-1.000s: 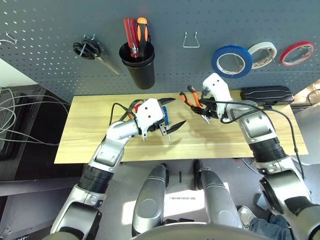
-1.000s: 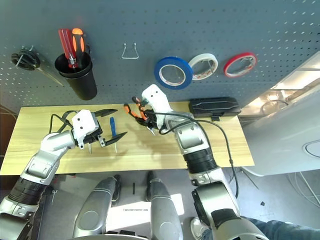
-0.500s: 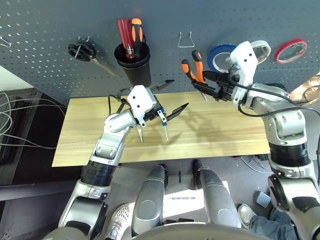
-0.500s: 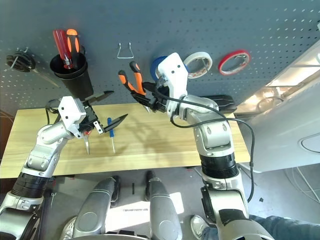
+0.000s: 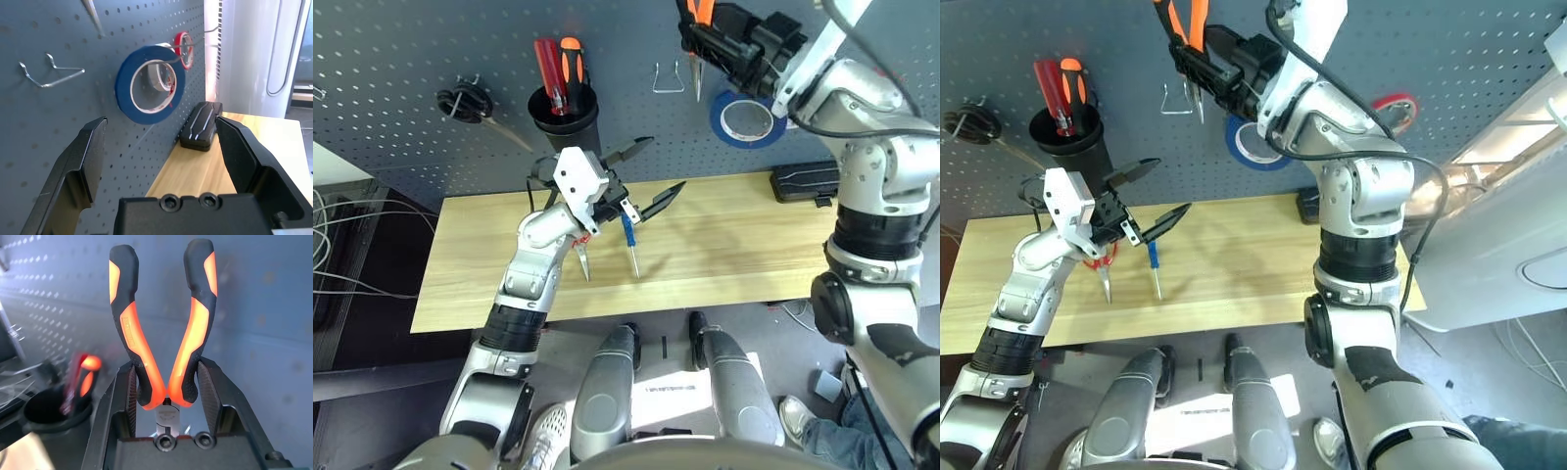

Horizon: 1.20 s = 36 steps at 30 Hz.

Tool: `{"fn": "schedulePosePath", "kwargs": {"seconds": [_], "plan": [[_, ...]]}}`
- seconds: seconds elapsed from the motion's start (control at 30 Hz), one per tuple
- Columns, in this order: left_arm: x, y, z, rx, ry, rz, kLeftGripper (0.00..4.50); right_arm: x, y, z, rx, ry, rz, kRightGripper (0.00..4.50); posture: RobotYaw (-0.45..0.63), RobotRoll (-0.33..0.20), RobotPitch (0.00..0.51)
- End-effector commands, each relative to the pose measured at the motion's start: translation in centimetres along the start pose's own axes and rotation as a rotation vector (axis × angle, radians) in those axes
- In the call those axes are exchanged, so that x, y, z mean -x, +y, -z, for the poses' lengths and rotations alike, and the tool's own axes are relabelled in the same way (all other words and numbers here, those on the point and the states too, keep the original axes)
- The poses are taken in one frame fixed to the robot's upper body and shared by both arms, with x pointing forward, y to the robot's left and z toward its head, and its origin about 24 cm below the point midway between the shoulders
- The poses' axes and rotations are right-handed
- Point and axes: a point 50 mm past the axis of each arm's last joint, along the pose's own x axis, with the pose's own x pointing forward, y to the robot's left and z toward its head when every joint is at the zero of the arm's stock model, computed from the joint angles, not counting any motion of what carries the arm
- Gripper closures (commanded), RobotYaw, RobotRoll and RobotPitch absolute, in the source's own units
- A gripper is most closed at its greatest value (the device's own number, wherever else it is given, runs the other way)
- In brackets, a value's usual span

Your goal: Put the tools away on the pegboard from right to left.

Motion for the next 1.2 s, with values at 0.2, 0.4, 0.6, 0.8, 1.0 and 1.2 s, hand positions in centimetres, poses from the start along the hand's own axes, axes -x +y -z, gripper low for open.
{"fn": "schedulePosePath", "kwargs": {"seconds": [0.2, 0.4, 0.6, 0.8, 1.0, 1.2], "plan": [[-0.2, -0.1, 0.4, 0.015, 0.015, 0.010, 0.00, -2.4, 1.7, -1.1, 0.160, -0.161, -0.045, 2.52, 0.16, 0.000, 0.296], [-0.3, 0.0, 0.3, 0.009, 0.026, 0.019, 0.00, -3.0, 2.4, 0.3, 0.194, -0.172, -0.049, 2.52, 0.18, 0.000, 0.309], [-0.2, 0.2, 0.2, 0.002, 0.035, 0.019, 0.00, -3.3, 2.6, 2.0, 0.254, -0.163, -0.059, 2.52, 0.19, 0.000, 0.318], [0.0, 0.2, 0.2, 0.001, 0.046, 0.025, 0.00, -3.4, 3.0, 3.0, 0.301, -0.153, -0.072, 2.52, 0.20, 0.000, 0.319], [0.0, 0.1, 0.3, 0.002, 0.051, 0.031, 0.00, -3.3, 3.1, 4.2, 0.312, -0.121, -0.074, 2.52, 0.20, 0.000, 0.320], [0.0, -0.1, 0.4, 0.004, 0.058, 0.036, 0.00, -3.2, 3.2, 5.1, 0.316, -0.091, -0.071, 2.52, 0.20, 0.000, 0.323]]}}
